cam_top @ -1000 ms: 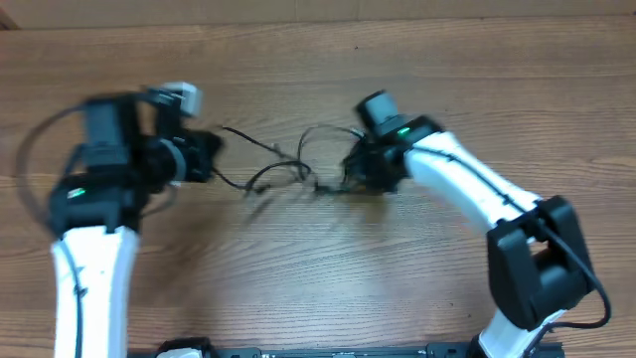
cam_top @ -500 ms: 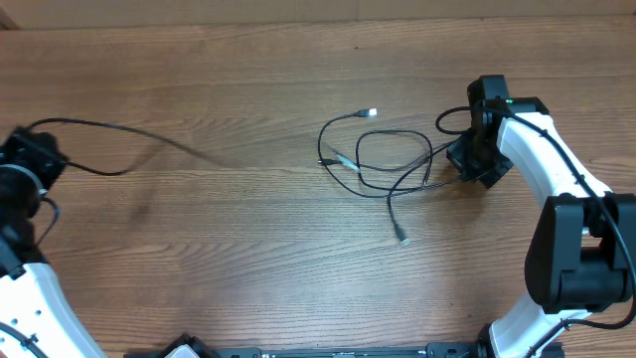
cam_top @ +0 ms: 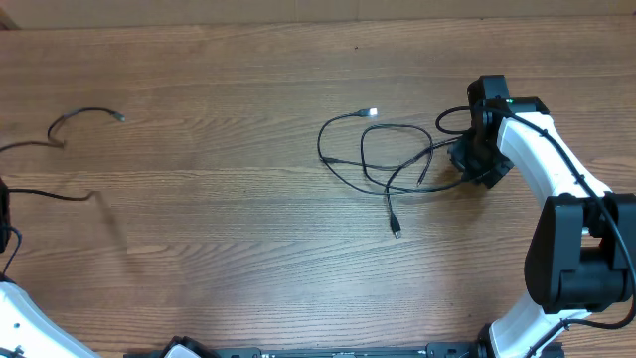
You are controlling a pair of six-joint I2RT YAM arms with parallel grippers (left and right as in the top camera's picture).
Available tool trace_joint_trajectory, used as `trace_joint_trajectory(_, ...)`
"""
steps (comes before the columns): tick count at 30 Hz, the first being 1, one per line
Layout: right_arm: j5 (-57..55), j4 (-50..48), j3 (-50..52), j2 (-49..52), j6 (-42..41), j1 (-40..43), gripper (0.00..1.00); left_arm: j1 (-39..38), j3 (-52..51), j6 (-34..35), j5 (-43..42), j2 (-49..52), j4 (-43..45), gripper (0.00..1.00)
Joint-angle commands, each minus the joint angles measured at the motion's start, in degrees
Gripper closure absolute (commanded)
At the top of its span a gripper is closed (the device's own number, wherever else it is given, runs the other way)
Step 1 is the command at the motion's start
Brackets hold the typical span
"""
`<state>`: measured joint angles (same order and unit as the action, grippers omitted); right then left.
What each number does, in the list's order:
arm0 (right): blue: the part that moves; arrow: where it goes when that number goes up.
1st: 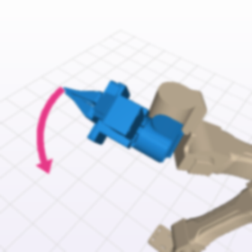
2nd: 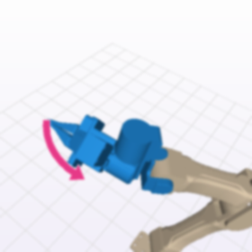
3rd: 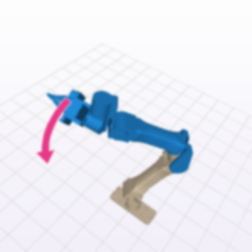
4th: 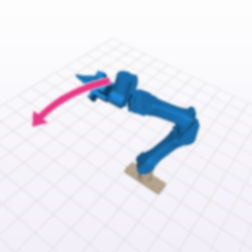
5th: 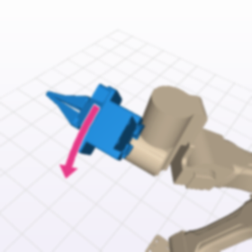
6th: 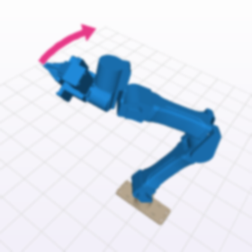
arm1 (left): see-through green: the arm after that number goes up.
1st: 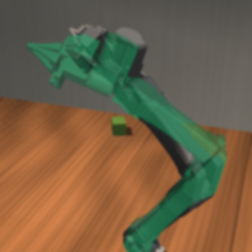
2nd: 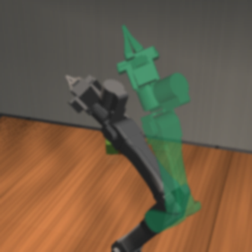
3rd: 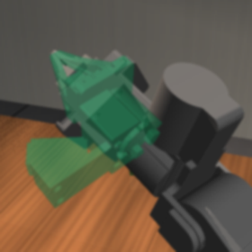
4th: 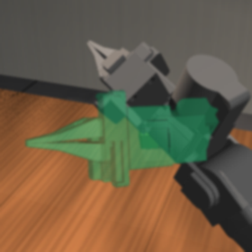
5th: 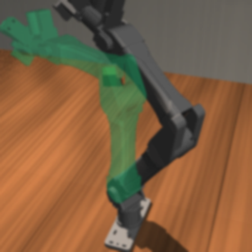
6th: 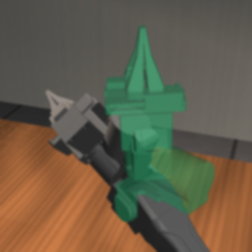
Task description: Untangle cables
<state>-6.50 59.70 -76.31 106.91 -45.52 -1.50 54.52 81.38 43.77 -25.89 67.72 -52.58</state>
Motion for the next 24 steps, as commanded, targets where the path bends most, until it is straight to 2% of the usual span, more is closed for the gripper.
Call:
trace_joint_trajectory(1, -0.96, 0.07, 0.22, -0.26, -0.24, -0.04, 0.58, 0.37, 1.31, 3.89, 6.6, -1.42, -0.68, 0.96)
trace_joint_trajectory(2, -0.96, 0.2, 0.22, -0.26, -0.24, -0.04, 0.51, 0.39, 1.31, 4.55, 9.92, -1.55, -1.53, 0.96)
trace_joint_trajectory(3, -0.96, 0.26, 0.22, -0.26, -0.24, -0.04, 0.4, 0.44, 1.31, 6.29, 12.98, -1.66, -2.64, 0.96)
trace_joint_trajectory(4, -0.98, 0.24, 0.22, -0.26, -0.24, -0.04, 0.26, 0.59, 1.31, 10.32, 16.94, -1.64, -4.68, 0.96)
trace_joint_trajectory(6, -0.96, 0.22, 0.22, -0.26, -0.24, -0.04, 0.06, 0.63, 1.31, 16.76, 22.05, -1.6, -8.17, 0.96)
trace_joint_trajectory(7, -0.96, 0.22, 0.22, -0.26, -0.24, -0.04, 0.0, 0.63, 1.31, 19.19, 24.06, -1.6, -9.6, 0.96)
trace_joint_trajectory(10, -0.96, 0.22, 0.22, -0.26, -0.24, -0.04, 0.0, 0.63, 1.33, 18.8, 24.85, -1.92, -9.7, 0.96)
trace_joint_trajectory(12, -0.98, 0.2, 0.22, -0.26, -0.24, -0.04, 0.0, 0.63, 1.79, 14.01, 23.02, -2.99, -8.09, 0.96)
trace_joint_trajectory(15, -0.98, 0.02, 0.22, -0.26, -0.24, -0.02, 0.0, 0.63, 4.37, 10.36, 21.33, -4.26, -7.15, 0.96)
trace_joint_trajectory(20, -0.98, -1.75, 0.22, -0.26, -0.24, -0.04, 0.0, 0.63, 13.4, 6.69, 17.25, -4.85, -7.21, 0.96)
trace_joint_trajectory(24, -0.98, -4.17, 0.2, -0.26, -0.24, -0.04, 0.0, 0.63, 20.87, 6.58, 13.81, -3.85, -7.19, 0.96)
